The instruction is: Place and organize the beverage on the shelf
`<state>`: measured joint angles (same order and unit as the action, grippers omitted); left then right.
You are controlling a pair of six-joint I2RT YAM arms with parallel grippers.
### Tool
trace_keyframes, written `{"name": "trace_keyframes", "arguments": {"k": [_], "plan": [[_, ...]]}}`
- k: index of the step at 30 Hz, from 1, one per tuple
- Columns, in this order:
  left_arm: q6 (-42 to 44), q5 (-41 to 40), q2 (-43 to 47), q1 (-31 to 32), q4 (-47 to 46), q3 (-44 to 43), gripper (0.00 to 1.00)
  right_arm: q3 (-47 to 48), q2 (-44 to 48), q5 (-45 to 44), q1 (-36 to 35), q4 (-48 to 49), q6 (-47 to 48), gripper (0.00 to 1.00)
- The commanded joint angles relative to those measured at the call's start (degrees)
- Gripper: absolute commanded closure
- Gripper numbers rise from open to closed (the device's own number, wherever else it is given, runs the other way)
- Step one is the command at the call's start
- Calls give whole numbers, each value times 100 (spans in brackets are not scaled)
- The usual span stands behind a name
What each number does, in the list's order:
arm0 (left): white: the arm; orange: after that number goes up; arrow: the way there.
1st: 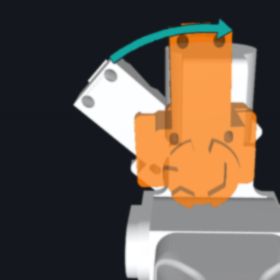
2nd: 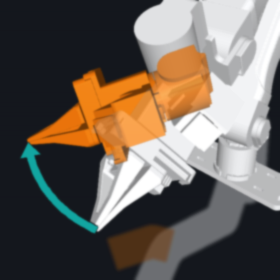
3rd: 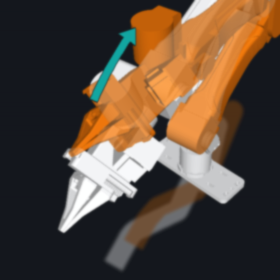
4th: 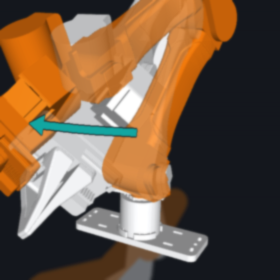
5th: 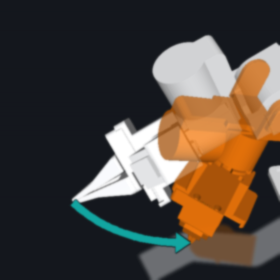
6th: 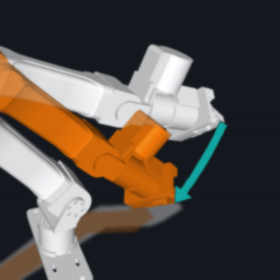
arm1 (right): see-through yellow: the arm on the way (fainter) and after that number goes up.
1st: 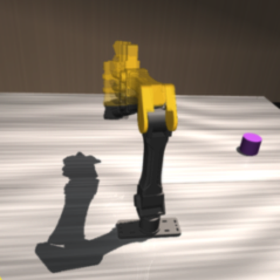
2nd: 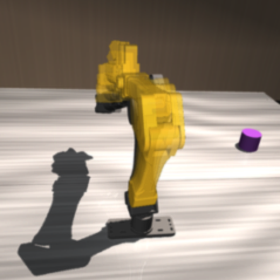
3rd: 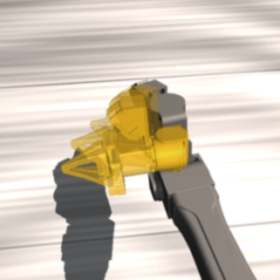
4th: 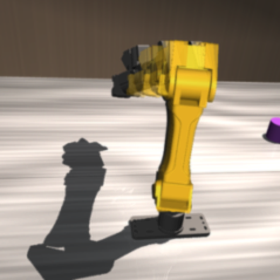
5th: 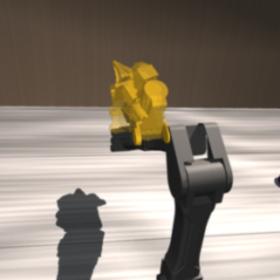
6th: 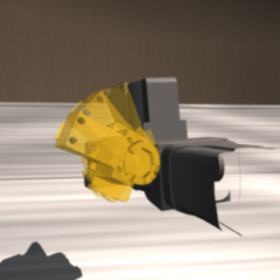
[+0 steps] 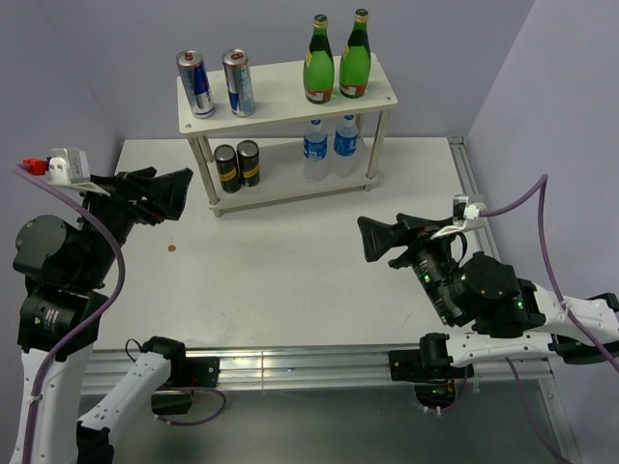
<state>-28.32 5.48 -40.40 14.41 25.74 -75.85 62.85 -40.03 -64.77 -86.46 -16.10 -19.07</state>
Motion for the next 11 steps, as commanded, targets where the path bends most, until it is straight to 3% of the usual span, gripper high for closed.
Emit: {"name": "trace_keyframes", "arguments": {"k": [1,11], "plan": [[10,182,-91,-26,-25,-219,1,166,-66,-395,-82,-69,263,0],[177,59,-47,-26,81,-202,1,131,-145,-668,-82,202,508,0]]}}
